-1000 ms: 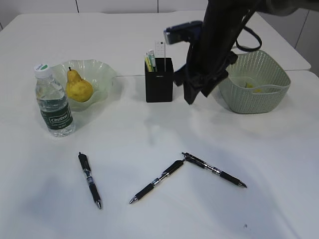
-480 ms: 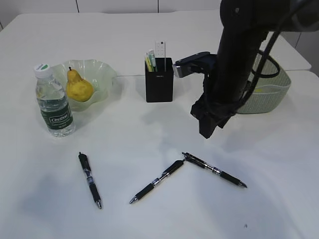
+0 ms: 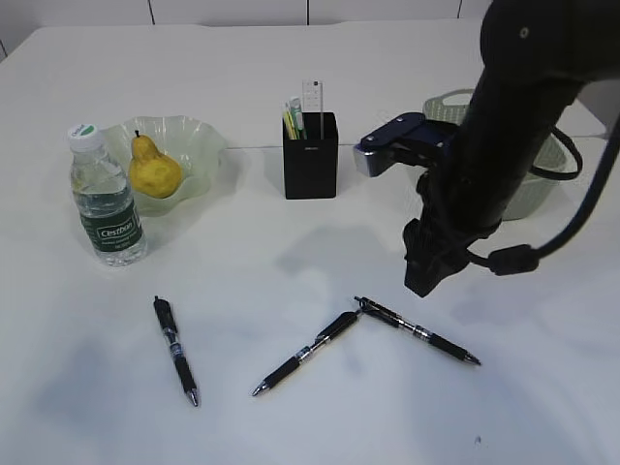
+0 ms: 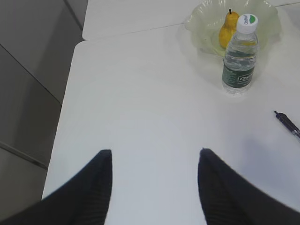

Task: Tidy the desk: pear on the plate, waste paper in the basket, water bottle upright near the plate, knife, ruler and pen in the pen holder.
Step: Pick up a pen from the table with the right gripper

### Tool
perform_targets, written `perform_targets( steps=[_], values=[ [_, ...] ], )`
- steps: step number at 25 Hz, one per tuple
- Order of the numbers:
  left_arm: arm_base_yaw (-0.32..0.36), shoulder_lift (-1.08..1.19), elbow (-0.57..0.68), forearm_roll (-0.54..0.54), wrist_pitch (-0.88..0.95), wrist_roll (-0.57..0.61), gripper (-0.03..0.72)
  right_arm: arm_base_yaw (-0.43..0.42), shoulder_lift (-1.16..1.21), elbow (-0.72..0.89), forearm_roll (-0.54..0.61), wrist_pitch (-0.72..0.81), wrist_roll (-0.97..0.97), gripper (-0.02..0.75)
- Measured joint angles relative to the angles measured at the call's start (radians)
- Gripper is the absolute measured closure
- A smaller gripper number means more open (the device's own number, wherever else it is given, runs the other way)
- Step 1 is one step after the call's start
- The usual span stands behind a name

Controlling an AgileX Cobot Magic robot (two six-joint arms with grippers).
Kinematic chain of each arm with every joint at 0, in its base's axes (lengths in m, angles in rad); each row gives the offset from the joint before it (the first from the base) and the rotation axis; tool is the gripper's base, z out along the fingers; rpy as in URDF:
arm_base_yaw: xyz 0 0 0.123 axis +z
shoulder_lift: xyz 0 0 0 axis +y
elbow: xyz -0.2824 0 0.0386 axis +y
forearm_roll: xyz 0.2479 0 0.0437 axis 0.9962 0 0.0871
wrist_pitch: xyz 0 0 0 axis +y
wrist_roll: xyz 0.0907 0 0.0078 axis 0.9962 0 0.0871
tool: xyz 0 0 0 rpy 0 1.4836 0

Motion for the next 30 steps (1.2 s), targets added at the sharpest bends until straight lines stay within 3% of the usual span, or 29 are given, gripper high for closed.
perform_targets(
  steps=[12,30],
  values=[
    [0.0,0.0,0.0,0.0,0.0,-0.006,0.277,0.0,0.001,0.073,0.0,-0.138,-0.082,0.331],
    [0.0,0.0,0.0,-0.001,0.002,-0.006,0.277,0.0,0.131,0.073,-0.024,-0.175,-0.085,0.331]
  ],
)
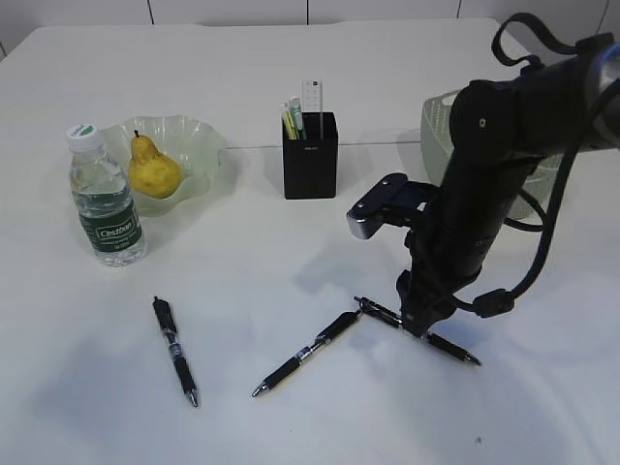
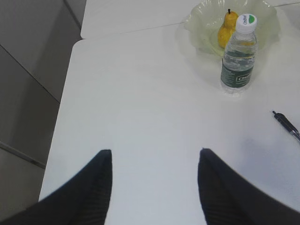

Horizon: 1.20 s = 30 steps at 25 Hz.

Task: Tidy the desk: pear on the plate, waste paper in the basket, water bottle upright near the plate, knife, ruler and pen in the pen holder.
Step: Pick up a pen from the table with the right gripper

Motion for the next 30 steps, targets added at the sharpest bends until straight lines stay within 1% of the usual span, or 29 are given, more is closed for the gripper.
perform_targets(
  steps=[12,19,30],
  values=[
    [0.0,0.0,0.0,-0.002,0.0,0.0,0.277,0.0,0.047,0.0,0.0,-0.011,0.0,0.331],
    [0.0,0.0,0.0,-0.004,0.0,0.0,0.277,0.0,0.047,-0.006,0.0,-0.022,0.0,0.391],
    [0.0,0.0,0.0,-0.004,0.0,0.0,0.277,0.0,0.047,-0.006,-0.006,-0.03,0.0,0.398]
  ],
)
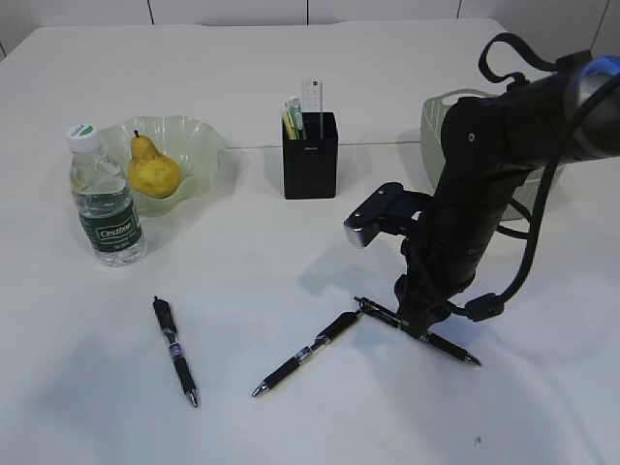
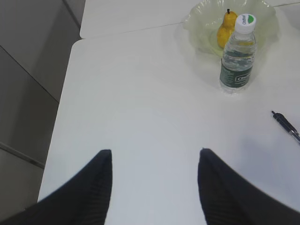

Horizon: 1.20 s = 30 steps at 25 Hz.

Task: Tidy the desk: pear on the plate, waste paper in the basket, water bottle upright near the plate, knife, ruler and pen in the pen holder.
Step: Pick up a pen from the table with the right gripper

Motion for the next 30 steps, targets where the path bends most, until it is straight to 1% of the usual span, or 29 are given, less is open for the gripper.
perform_targets(
  steps=[17,21,30],
  values=[
    [0.0,0.0,0.0,0.002,0.0,0.0,0.277,0.0,0.018,0.0,0.007,-0.011,0.002,0.402],
    [0.0,0.0,0.0,0.004,0.0,0.0,0.277,0.0,0.03,0.0,0.035,-0.008,0.004,0.403],
    [0.0,0.0,0.0,0.006,0.0,0.0,0.277,0.0,0.051,-0.004,0.035,-0.008,0.006,0.403]
  ],
)
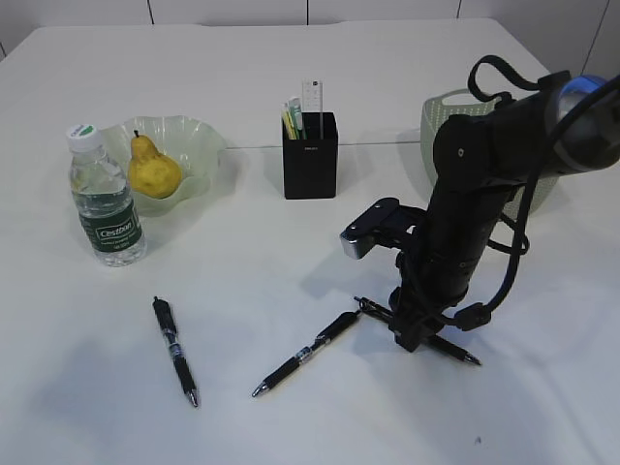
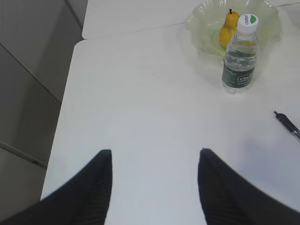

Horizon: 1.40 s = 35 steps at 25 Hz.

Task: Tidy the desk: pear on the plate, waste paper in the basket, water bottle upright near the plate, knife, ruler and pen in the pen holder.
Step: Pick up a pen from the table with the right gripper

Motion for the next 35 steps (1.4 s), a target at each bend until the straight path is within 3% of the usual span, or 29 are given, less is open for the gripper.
perform_targets(
  steps=[7,15,18,25,35],
  values=[
    [0.0,0.0,0.0,0.018,0.0,0.0,0.277,0.0,0.006,-0.004,-0.012,0.0,0.0,0.411],
    [0.0,0.0,0.0,0.029,0.0,0.0,0.277,0.0,0.017,-0.016,-0.056,0.001,0.0,0.621],
    [0.0,0.0,0.0,0.029,0.0,0.0,0.277,0.0,0.024,-0.038,-0.063,0.039,0.0,0.628],
    [0.0,0.0,0.0,0.029,0.0,0.0,0.277,0.0,0.055,-0.196,-0.07,0.317,0.018,0.631],
    [0.0,0.0,0.0,0.029,0.0,0.0,0.287,0.0,0.055,-0.504,0.027,0.336,0.103,0.631]
  ],
)
